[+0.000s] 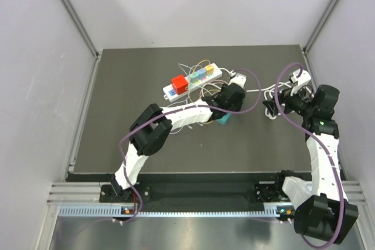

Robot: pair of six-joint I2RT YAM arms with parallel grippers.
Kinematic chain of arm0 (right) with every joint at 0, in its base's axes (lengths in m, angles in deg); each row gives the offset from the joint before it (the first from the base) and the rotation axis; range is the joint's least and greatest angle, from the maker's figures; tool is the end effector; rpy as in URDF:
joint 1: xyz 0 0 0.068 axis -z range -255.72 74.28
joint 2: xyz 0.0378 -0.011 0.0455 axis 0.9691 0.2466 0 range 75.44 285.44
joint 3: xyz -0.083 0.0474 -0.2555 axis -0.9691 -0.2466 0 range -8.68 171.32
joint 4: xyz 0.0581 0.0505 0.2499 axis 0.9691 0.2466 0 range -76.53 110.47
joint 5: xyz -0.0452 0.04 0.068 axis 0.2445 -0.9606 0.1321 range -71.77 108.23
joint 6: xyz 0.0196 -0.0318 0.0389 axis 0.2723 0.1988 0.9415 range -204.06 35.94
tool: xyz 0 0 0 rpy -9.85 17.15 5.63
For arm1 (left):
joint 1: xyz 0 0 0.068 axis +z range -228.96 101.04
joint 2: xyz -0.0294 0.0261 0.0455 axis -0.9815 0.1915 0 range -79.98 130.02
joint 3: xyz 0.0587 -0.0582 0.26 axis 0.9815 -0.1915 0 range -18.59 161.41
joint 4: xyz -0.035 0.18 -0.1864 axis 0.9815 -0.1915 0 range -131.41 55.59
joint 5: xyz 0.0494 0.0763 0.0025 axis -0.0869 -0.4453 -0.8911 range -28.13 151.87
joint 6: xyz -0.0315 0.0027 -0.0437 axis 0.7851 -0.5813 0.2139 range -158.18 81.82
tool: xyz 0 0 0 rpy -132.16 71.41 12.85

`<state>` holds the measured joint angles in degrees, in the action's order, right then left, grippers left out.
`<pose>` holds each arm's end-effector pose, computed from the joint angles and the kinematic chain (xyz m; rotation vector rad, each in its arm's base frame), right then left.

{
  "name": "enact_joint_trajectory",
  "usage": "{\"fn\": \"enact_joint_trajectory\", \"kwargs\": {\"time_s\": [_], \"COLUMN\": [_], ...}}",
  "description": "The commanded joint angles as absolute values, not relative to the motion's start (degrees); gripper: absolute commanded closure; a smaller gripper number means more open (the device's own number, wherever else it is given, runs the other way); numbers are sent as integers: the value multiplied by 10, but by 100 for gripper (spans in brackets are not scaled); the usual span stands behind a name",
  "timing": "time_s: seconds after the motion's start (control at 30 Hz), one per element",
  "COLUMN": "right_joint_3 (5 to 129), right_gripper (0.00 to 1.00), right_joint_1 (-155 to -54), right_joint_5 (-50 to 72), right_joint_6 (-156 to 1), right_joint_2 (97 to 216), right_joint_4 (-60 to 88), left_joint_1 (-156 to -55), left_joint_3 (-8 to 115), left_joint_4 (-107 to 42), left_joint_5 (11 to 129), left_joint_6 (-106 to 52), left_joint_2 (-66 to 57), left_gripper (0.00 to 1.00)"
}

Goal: Pull the plug off the socket

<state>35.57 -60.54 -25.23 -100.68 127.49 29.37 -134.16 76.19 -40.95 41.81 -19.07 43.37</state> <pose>0.1995 -0.0287 0.3078 -0.4973 1.8168 0.3725 0.2937 -0.4011 0.2077 0.4795 2.1112 -0.3722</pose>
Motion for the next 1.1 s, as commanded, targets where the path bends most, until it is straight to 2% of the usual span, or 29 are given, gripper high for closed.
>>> {"fn": "enact_joint_trajectory", "kwargs": {"time_s": [0.0,0.1,0.27,0.33,0.37,0.4,0.47,0.63,0.9,1.07], "right_joint_3": [373,373,374,374,374,374,372,373,366,331], "right_gripper": [0,0,0,0,0,0,0,0,0,0], "right_joint_1": [-596,-595,-594,-594,-594,-594,-593,-592,-592,-593], "right_joint_5": [-268,-268,-269,-269,-269,-269,-270,-279,-390,-460], "right_joint_6": [-1007,-1007,-1008,-1007,-1008,-1008,-1008,-1009,-954,-844], "right_joint_2": [1276,1276,1276,1277,1277,1276,1278,1285,1343,1380], "right_joint_4": [284,284,285,285,285,284,285,289,280,183], "left_joint_1": [-1341,-1340,-1339,-1339,-1339,-1339,-1340,-1339,-1312,-1307], "left_joint_3": [800,808,813,813,813,812,808,761,569,484], "left_joint_4": [-426,-431,-432,-428,-426,-422,-420,-373,-224,-137], "left_joint_5": [394,390,388,390,391,394,397,429,537,557], "left_joint_6": [-212,-216,-219,-221,-224,-224,-224,-203,-62,13], "left_joint_2": [456,468,477,475,474,472,461,389,244,180], "left_gripper": [42,48,53,61,65,82,100,100,100,100]}}
